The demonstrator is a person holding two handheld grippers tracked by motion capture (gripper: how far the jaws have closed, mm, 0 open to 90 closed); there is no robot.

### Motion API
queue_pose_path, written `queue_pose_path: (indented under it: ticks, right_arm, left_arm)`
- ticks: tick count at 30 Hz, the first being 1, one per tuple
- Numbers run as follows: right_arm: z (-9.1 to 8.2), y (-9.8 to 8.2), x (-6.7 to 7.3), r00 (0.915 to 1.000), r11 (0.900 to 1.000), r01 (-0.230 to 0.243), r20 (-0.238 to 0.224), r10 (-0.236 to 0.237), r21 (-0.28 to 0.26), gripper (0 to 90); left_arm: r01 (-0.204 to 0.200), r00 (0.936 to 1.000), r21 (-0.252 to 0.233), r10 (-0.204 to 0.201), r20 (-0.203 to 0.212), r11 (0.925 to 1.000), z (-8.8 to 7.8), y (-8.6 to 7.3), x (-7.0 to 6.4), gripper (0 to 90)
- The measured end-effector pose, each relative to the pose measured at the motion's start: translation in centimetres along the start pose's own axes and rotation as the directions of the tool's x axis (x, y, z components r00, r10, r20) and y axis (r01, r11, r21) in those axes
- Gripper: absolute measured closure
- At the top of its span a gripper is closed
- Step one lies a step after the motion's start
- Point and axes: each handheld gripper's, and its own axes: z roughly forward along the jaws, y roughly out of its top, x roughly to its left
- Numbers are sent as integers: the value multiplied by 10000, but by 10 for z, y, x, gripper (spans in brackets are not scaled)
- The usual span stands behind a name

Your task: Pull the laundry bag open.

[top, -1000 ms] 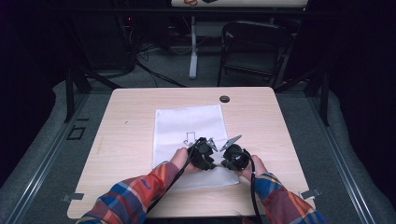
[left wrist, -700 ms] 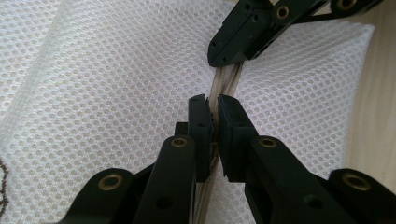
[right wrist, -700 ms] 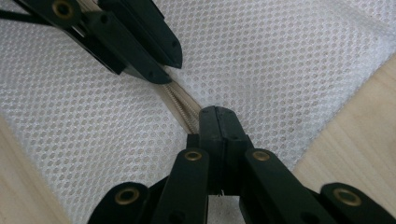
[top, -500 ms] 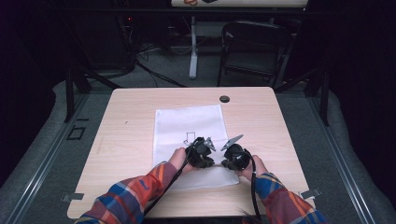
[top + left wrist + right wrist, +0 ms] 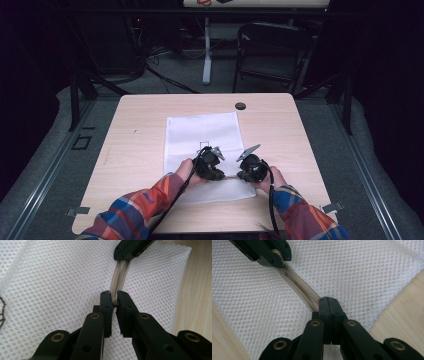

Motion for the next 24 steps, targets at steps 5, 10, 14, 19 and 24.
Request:
queue_pose_path:
  ticks: [5,10,14,19,24]
  right_arm:
    - [0,0,0,10000,10000,-24,-4,24,-63,900]
    - [0,0,0,10000,10000,-12,-1,12,-44,900]
    - [0,0,1,10000,10000,-20,16,20,-50,900]
    - [0,0,2,9999,10000,24,101,-24,-44,900]
    - [0,0,2,9998,9999,123,137,-123,8,900]
  left_arm:
    - [18,9998,425,-28,216,9991,0,-4,3,825]
    - [-35,9996,618,16,299,9981,1,-5,4,826]
    - [108,9996,433,-119,237,9990,3,-5,3,818]
    - [140,9999,443,-139,-13,9989,5,-5,-1,846]
    - [231,9995,209,-227,-221,9995,6,-9,-3,868]
